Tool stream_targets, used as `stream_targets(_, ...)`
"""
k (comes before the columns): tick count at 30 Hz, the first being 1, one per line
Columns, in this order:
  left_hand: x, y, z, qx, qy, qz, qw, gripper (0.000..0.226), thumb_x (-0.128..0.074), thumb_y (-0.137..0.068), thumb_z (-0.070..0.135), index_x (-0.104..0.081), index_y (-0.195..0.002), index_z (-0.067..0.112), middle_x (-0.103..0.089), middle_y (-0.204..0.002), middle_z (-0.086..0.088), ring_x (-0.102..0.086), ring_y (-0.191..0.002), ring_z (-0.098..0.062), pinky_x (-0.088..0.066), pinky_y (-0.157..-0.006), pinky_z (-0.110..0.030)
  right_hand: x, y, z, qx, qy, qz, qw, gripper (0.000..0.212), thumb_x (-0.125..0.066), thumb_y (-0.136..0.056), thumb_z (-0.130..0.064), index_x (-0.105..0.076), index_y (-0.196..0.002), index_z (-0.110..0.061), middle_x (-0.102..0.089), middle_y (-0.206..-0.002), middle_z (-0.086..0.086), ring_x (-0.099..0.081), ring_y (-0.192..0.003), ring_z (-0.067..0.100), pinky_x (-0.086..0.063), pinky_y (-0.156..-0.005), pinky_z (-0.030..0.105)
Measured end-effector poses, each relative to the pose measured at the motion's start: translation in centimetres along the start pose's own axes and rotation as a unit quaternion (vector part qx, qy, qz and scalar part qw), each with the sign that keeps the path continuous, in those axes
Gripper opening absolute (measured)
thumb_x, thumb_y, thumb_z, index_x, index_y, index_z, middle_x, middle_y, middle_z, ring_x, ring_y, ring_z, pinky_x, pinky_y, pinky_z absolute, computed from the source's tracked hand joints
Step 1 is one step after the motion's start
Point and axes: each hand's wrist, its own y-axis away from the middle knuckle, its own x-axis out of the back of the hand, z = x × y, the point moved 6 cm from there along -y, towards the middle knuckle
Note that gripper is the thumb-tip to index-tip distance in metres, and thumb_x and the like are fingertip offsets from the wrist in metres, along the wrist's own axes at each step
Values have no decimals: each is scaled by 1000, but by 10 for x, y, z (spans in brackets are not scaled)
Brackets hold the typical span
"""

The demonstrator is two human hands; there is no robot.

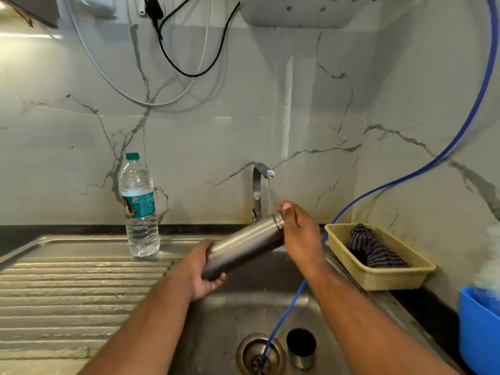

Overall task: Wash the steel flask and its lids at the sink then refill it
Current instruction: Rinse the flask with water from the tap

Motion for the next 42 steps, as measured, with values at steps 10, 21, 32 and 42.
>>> stream_targets(10,-35,54,59,-310,17,28,950,75,-84,-63,53,-61,-126,18,-66,-118,-9,-64,-102,-23,-55,-81,-35,-62,40,108,-471,-365,-62,801,23,-38,-107,-6,-58,-115,3,-64,-115,30,-67,-97,42,-60,-70,54)
stream_targets(21,-70,92,59,-429,-142,-3,892,72,-84,-64,52,-59,-129,34,-69,-115,13,-65,-104,-4,-58,-77,-24,-73,58,117,-516,-295,-153,789,36,-31,-109,-13,-55,-125,9,-63,-115,37,-72,-95,47,-63,-59,47)
stream_targets(32,-79,94,53,-463,-174,-6,869,78,-86,-61,55,-59,-131,36,-67,-122,15,-63,-111,-2,-54,-89,-25,-69,60,109,-484,-249,-192,816,29,-34,-108,-13,-60,-114,-2,-70,-111,28,-73,-98,40,-65,-75,48)
stream_targets(42,-82,96,49,-469,-185,5,864,67,-87,-73,44,-57,-133,35,-64,-122,17,-60,-111,-1,-50,-82,-17,-64,54,115,-462,-209,-210,836,31,-39,-109,-24,-61,-120,-6,-70,-111,25,-72,-99,39,-60,-90,53)
